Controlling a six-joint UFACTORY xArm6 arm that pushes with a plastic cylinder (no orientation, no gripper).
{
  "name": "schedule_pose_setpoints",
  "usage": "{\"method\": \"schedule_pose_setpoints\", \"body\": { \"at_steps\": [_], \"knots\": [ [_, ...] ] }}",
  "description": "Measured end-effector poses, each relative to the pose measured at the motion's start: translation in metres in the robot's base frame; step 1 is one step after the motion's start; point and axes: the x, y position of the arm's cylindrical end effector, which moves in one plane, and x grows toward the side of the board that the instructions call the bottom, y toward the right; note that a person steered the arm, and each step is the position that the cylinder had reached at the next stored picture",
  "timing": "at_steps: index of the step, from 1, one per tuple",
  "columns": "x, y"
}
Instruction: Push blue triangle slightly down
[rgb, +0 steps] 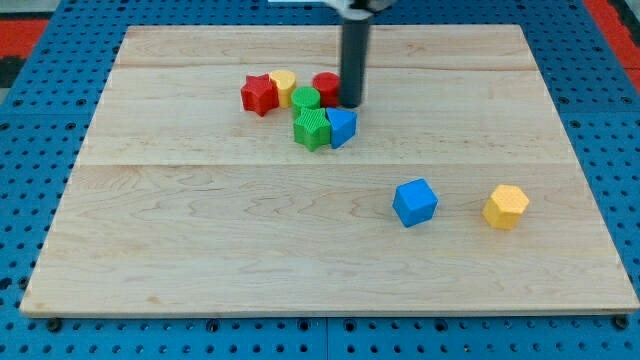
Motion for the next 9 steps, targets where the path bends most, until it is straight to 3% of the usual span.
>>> {"method": "schedule_pose_setpoints", "body": {
  "at_steps": [1, 3, 4, 6, 7, 9],
  "knots": [
    [0.057, -0.021],
    [0.014, -0.019],
    [0.007, 0.018],
    [0.053, 0.024],
    [0.027, 0.04],
    [0.074, 0.024]
  ]
}}
